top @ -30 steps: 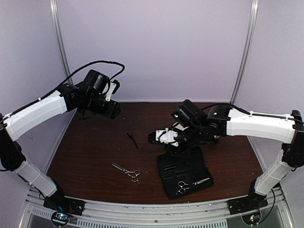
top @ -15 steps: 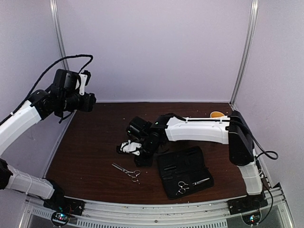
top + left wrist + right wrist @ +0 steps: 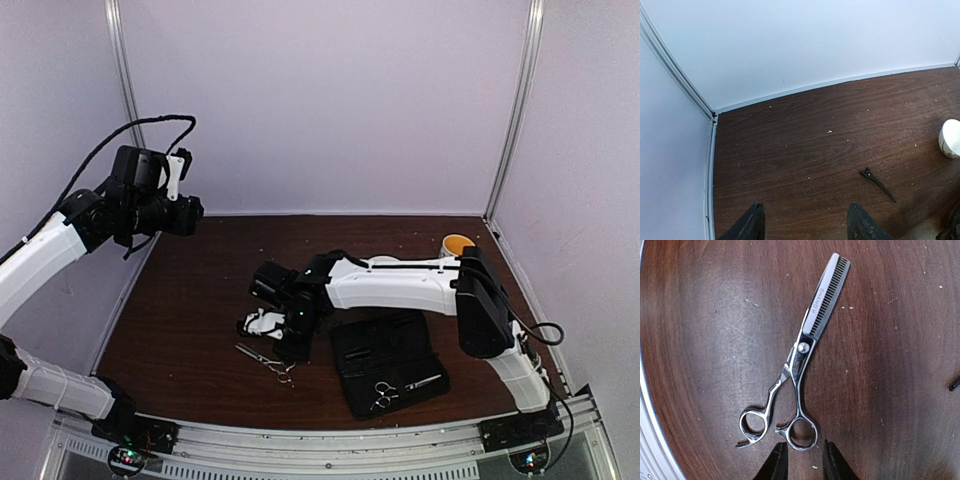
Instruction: Sort the hair-cutting tools
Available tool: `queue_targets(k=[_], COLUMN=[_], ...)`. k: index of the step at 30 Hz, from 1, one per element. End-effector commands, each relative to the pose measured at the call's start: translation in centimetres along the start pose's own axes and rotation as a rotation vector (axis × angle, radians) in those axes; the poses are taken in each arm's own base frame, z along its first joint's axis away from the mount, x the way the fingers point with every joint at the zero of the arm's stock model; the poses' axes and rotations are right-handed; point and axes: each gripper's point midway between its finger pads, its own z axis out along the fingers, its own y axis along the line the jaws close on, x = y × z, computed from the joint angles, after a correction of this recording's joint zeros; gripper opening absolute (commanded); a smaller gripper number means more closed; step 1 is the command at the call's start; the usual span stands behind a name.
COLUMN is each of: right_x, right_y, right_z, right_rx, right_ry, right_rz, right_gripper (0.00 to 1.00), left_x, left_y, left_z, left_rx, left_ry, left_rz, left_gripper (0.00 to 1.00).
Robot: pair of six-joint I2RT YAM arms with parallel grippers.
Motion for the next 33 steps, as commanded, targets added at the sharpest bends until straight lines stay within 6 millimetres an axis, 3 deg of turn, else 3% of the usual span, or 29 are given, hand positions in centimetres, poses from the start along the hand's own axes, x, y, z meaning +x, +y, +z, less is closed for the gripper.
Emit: queue_targets(k=[1, 12, 19, 24, 29, 33], right_x=[0.8, 2.3, 2.8, 2.2, 0.8, 1.2], right_y=[-1.0, -1.1, -0.6, -0.5, 1.0, 1.7], right_z=[0.7, 3.5, 3.9, 0.7, -4.7, -8.4], right_rx=[0.053, 0.047, 0.018, 0.021, -0.012, -0.004], right_ry=[0.048, 0.116, 0.136, 0.094, -0.027, -0.078], right_rz=[0.016, 0.015, -0.015, -0.093, -0.2, -0.275], right_gripper=[0.25, 0.23, 0.1, 0.0, 0.0, 0.0], left_x=[-0.7, -0.2, 0.1, 0.3, 0.2, 0.1], left_y=[0.0, -0.9, -1.4, -1.7, -1.5, -0.7], left_z=[0.0, 0.7, 1.1, 1.5, 1.4, 1.5], left_rx=[0.011, 0.054, 0.073, 0.087, 0.085, 0.054], left_ry=[-0.029, -0.005, 0.008, 0.02, 0.016, 0.014], left_rz=[-0.006, 0.005, 0.012, 0.013, 0.022, 0.027], left_gripper=[0.59, 0.59, 0.6, 0.6, 0.6, 0.6])
